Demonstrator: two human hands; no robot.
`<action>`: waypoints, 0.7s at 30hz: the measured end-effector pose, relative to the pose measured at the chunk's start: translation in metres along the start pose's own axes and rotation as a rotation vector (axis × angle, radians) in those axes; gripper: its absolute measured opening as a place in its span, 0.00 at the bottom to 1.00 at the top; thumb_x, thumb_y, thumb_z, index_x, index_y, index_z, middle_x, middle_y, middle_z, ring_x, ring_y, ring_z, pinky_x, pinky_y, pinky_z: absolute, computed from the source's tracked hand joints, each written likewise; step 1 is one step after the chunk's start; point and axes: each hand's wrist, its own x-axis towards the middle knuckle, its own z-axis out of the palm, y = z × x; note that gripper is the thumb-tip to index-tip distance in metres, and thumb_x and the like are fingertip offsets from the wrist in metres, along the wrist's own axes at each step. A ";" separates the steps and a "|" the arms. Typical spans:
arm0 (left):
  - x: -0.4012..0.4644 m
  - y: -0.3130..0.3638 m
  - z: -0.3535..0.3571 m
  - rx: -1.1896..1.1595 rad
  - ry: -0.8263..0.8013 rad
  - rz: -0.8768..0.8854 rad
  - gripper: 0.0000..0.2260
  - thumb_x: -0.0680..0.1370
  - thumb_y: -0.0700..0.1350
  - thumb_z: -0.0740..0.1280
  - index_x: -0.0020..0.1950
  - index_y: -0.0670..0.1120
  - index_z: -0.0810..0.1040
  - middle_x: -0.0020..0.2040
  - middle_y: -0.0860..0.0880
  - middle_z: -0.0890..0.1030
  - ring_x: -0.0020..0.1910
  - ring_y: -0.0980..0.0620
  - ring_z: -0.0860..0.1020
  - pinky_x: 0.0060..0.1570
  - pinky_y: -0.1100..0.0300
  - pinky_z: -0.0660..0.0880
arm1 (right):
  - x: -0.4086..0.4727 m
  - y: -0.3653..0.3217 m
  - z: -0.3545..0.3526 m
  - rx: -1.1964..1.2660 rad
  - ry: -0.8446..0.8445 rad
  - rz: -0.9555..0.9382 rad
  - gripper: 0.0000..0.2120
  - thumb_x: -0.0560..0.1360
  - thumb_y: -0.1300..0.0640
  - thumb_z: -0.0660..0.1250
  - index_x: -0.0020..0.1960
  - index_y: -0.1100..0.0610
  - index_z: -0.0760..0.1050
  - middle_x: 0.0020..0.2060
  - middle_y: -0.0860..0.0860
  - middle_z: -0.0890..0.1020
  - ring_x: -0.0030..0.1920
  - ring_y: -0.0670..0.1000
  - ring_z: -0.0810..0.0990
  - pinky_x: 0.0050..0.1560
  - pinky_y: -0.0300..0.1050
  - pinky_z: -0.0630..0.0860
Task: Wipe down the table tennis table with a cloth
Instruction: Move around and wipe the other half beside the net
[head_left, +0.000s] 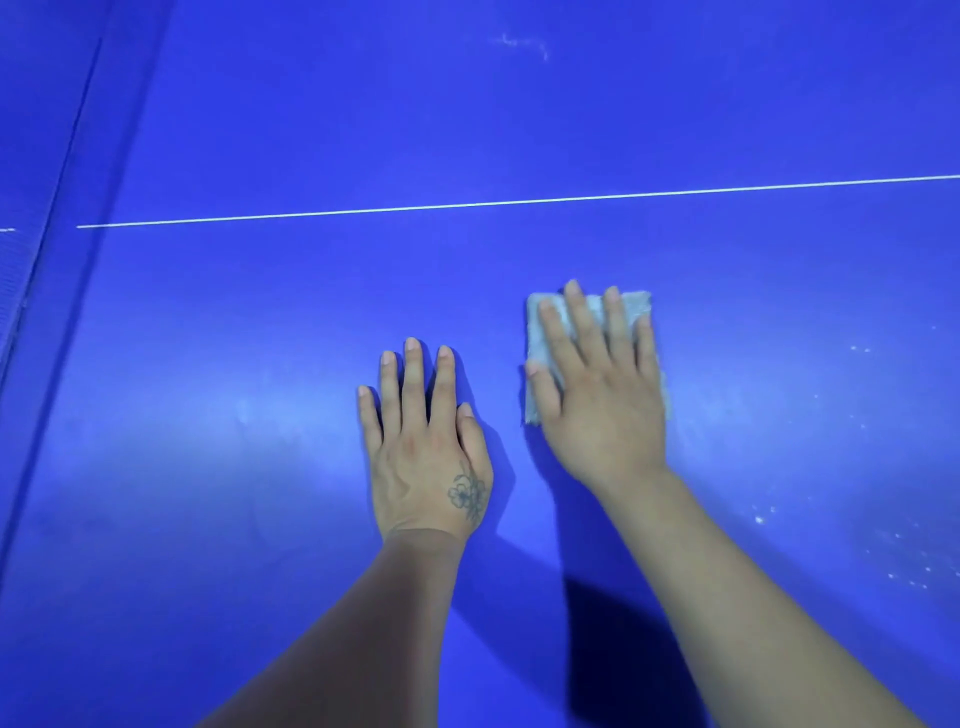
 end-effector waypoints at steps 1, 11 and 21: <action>0.000 0.001 0.000 -0.005 0.006 0.002 0.28 0.87 0.52 0.49 0.87 0.51 0.59 0.88 0.48 0.54 0.88 0.45 0.49 0.85 0.38 0.50 | -0.020 -0.002 -0.002 0.004 -0.016 -0.028 0.29 0.87 0.42 0.51 0.86 0.48 0.56 0.86 0.49 0.56 0.86 0.59 0.50 0.83 0.64 0.51; -0.001 0.001 -0.002 -0.015 0.034 0.001 0.27 0.87 0.52 0.48 0.87 0.50 0.61 0.88 0.48 0.56 0.87 0.45 0.51 0.85 0.39 0.49 | -0.116 0.071 -0.027 -0.021 -0.042 0.093 0.30 0.85 0.43 0.54 0.85 0.50 0.60 0.85 0.49 0.59 0.86 0.59 0.54 0.82 0.66 0.55; -0.001 0.001 -0.001 -0.037 0.056 0.005 0.28 0.86 0.53 0.50 0.87 0.51 0.61 0.87 0.47 0.58 0.87 0.44 0.52 0.85 0.40 0.48 | -0.044 0.023 -0.005 0.011 0.014 0.175 0.31 0.85 0.41 0.50 0.86 0.48 0.57 0.86 0.50 0.57 0.86 0.60 0.51 0.84 0.65 0.47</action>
